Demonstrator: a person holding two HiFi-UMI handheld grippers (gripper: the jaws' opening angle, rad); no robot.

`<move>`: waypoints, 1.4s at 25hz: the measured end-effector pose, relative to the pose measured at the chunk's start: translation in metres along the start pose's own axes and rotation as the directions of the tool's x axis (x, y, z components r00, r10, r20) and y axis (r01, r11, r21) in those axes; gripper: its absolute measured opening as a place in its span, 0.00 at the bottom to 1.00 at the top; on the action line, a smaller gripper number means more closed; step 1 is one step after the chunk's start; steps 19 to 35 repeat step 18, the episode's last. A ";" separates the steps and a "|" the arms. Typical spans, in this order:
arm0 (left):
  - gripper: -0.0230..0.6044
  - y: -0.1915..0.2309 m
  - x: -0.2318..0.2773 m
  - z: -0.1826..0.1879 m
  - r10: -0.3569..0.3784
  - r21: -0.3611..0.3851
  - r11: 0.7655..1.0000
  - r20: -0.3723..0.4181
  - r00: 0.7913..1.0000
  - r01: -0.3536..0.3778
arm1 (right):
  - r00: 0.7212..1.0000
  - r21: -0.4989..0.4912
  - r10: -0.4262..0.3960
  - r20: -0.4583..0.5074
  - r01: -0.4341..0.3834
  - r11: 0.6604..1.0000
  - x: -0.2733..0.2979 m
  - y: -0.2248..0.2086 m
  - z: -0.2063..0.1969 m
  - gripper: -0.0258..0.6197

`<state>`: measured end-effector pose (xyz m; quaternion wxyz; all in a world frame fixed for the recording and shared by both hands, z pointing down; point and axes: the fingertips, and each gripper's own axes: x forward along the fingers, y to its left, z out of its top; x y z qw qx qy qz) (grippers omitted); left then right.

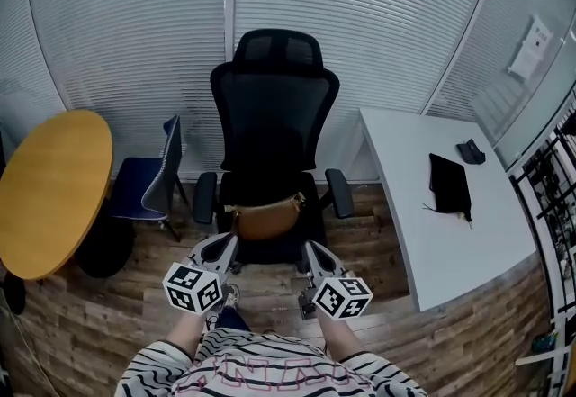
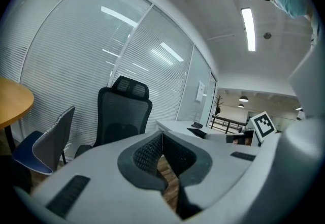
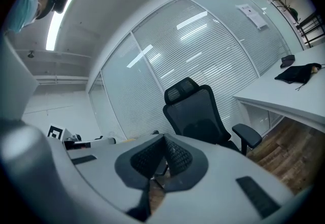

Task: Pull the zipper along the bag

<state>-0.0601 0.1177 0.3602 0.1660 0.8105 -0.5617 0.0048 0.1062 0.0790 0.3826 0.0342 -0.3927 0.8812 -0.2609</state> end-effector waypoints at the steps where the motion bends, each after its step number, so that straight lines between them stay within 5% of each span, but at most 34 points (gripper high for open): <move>1: 0.08 0.000 0.000 -0.001 -0.001 0.000 1.000 -0.003 1.000 0.001 | 1.000 0.005 0.004 0.002 -0.004 1.000 0.000 0.001 0.000 0.09; 35: 0.08 0.001 0.009 -0.006 0.002 -0.013 1.000 -0.030 1.000 -0.002 | 1.000 0.004 0.009 -0.014 -0.009 1.000 0.008 -0.006 0.004 0.08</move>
